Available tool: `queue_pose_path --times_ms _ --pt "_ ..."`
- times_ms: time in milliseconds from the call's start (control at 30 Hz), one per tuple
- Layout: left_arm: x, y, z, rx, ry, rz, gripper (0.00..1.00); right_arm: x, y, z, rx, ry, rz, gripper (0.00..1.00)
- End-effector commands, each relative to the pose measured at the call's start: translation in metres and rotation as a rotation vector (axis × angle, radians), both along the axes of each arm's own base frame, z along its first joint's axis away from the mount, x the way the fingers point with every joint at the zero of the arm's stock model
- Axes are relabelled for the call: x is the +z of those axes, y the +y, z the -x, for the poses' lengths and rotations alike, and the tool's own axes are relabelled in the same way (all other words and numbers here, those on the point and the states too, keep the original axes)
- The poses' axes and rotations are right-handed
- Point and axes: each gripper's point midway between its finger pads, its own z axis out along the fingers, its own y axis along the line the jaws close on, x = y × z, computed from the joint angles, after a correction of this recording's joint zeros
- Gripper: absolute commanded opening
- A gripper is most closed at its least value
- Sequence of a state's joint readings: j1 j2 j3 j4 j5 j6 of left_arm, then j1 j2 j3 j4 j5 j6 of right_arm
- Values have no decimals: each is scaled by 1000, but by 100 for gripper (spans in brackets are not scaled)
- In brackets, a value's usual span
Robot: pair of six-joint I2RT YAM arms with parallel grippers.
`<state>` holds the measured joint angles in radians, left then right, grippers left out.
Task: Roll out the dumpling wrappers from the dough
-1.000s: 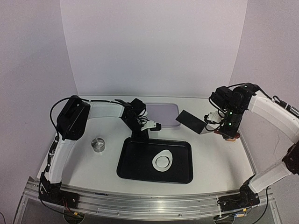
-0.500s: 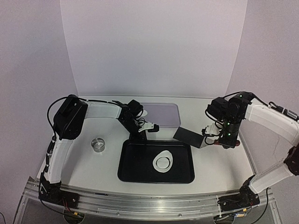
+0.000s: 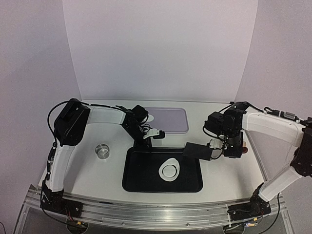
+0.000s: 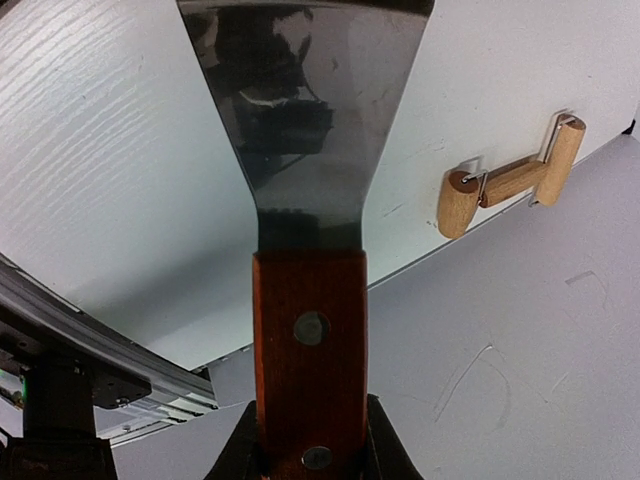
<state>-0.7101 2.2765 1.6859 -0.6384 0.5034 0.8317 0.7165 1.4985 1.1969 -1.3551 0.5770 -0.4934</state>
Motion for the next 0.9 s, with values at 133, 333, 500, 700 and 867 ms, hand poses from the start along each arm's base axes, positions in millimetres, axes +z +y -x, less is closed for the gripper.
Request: queue_pose_path --times_ms 133,333,500,700,867 --pt "0 7 -3 -22 -60 -52 0 12 -11 7 44 30 206 0" --pt "5 4 -3 -17 -55 -36 0 6 0 16 60 84 185 0" --pt "6 4 -4 -14 -57 -34 0 -3 0 31 47 152 153 0" --pt "7 3 -3 -14 -59 -32 0 -17 4 45 18 209 101 0" --pt "8 3 -3 -15 -62 -32 0 -23 0 62 -7 250 64 0"
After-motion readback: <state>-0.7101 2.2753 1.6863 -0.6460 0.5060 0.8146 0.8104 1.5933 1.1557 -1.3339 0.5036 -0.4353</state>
